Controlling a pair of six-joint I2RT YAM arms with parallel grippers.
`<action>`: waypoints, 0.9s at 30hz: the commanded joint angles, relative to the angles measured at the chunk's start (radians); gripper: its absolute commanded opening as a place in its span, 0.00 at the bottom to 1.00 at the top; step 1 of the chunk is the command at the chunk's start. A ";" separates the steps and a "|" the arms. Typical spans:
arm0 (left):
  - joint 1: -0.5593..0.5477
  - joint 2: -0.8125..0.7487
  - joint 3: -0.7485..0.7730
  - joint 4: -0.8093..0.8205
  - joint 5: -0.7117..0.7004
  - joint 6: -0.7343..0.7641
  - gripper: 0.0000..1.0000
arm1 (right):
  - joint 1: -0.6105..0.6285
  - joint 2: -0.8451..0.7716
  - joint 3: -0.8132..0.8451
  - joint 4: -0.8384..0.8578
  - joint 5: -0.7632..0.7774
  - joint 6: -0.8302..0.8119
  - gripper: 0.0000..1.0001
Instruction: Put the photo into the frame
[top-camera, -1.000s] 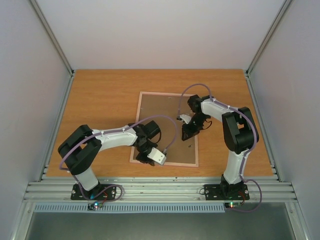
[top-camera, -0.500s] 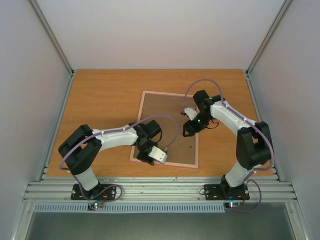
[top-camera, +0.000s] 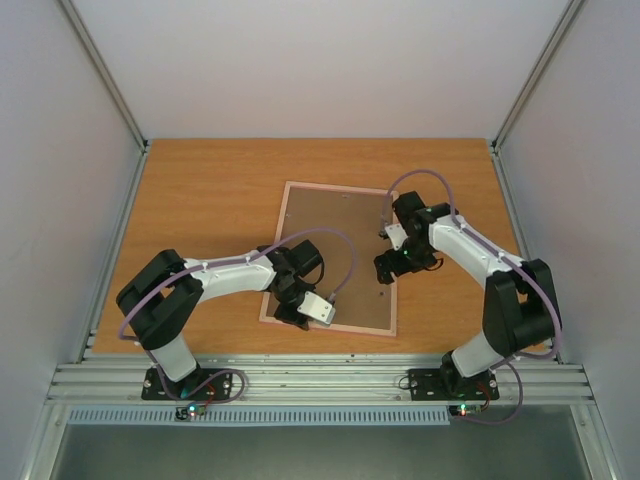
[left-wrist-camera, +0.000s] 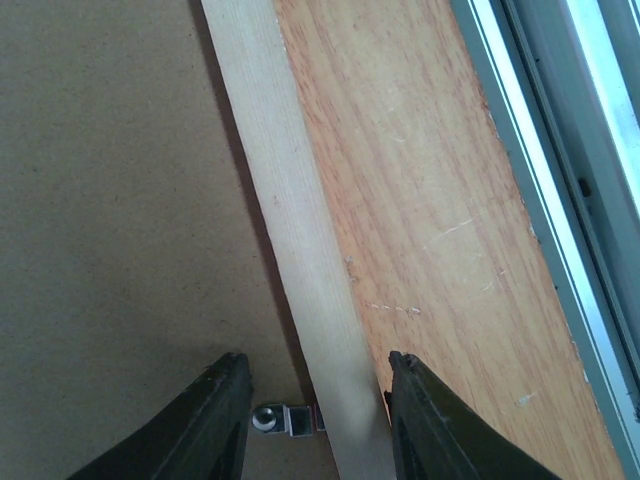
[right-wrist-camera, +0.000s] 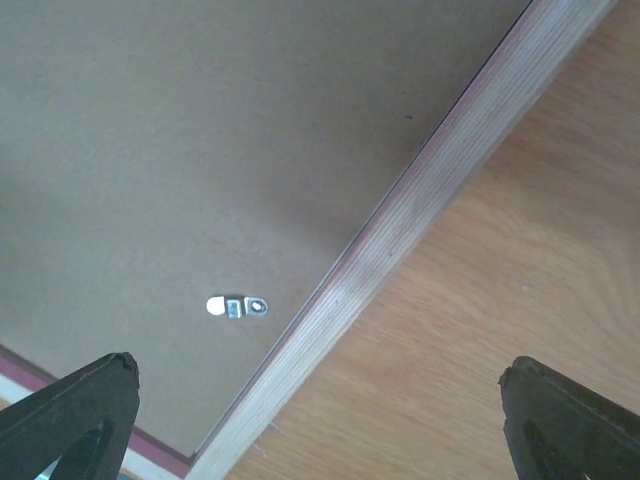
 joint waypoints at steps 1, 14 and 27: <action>-0.004 -0.009 -0.011 0.043 -0.027 -0.018 0.40 | -0.003 0.090 0.032 -0.016 -0.001 0.083 0.98; -0.004 -0.006 -0.010 0.064 -0.050 -0.068 0.39 | 0.026 0.232 0.024 0.048 0.003 0.096 0.87; -0.004 0.014 -0.004 0.072 -0.079 -0.045 0.37 | 0.053 0.231 -0.015 0.016 0.069 -0.066 0.76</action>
